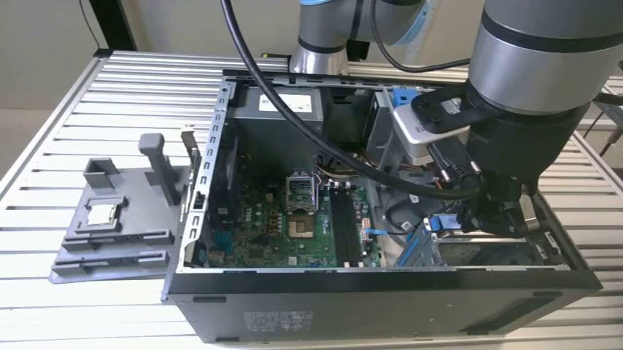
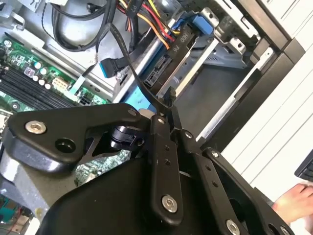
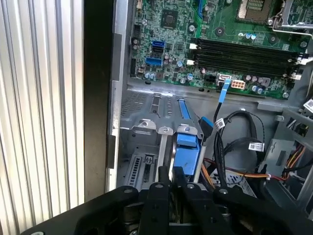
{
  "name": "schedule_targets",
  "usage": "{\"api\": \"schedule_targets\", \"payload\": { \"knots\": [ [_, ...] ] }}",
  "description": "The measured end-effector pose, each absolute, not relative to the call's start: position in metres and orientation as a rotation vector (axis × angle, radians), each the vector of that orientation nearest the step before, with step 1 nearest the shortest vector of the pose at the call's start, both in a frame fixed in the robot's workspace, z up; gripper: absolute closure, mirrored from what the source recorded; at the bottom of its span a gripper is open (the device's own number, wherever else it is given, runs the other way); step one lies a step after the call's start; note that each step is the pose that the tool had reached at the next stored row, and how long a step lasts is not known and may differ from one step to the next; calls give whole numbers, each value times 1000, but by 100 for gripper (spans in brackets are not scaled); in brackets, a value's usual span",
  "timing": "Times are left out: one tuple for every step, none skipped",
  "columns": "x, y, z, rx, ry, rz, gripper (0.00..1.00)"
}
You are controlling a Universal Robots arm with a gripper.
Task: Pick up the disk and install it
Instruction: 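Insert the second disk wire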
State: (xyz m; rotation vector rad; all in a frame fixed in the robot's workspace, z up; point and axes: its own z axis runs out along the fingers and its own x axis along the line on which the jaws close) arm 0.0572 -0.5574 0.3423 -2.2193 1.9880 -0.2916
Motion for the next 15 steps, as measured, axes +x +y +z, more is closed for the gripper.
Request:
{"api": "schedule_targets", "payload": {
  "knots": [
    [57, -557, 342, -2219, 1988, -292, 100],
    [57, -557, 342, -2219, 1988, -292, 100],
    [57, -557, 342, -2219, 1988, -292, 100],
    [57, -557, 342, -2219, 1988, -290, 100],
    [57, -557, 342, -2213, 1985, -280, 100],
    [57, -557, 342, -2206, 1982, -268, 100],
    [57, -557, 342, -2197, 1977, -253, 100],
    [57, -557, 342, -2187, 1974, -238, 100],
    [57, -557, 342, -2181, 1973, -230, 100],
    [57, -557, 342, -2178, 1974, -228, 100],
    [58, -557, 342, -2177, 1976, -226, 100],
    [58, -557, 342, -2176, 1978, -225, 100],
    [58, -557, 342, -2173, 1980, -224, 100],
    [58, -557, 342, -2170, 1982, -222, 100],
    [58, -557, 342, -2167, 1985, -221, 100]
  ]
}}
